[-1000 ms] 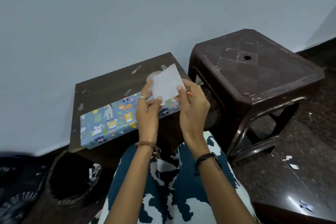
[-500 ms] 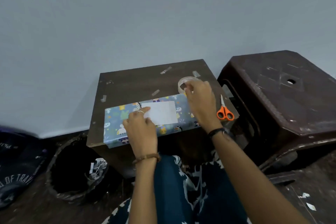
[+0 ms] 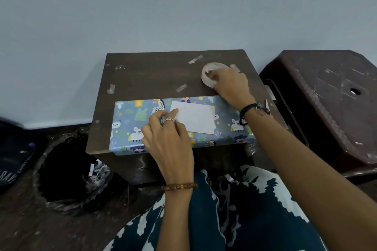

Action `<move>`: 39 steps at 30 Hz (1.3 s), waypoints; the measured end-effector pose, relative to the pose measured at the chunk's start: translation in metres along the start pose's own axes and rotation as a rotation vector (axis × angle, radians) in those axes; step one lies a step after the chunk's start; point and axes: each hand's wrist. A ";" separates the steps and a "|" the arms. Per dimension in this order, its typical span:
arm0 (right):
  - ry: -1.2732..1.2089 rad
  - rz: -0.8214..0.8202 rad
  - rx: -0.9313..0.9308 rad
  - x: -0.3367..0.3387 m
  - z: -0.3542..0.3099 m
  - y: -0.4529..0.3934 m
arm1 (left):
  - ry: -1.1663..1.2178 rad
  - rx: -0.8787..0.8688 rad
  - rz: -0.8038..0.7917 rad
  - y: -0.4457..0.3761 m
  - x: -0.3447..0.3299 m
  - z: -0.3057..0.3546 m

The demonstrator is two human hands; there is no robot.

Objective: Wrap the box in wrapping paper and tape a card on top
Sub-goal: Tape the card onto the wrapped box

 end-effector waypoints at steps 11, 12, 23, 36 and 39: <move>-0.181 0.106 0.066 -0.011 0.005 -0.016 | 0.047 0.032 0.006 0.000 -0.001 0.003; -0.171 0.109 0.069 -0.011 0.004 -0.016 | 0.048 0.039 0.001 0.000 0.000 0.003; 0.014 0.120 0.132 -0.005 0.000 -0.012 | 0.021 0.025 0.010 -0.001 -0.002 0.004; 0.214 0.061 0.165 -0.001 -0.005 -0.012 | -0.078 0.008 -0.043 -0.002 -0.002 0.008; 0.243 0.050 0.168 0.000 -0.003 -0.010 | -0.192 0.016 -0.078 -0.002 -0.002 0.013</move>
Point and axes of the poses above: each hand's wrist, its own y-axis away from the middle knuckle, its own x-axis out of the back of the hand, z = x × y, and after that the axes turned 10 degrees about -z, right-handed
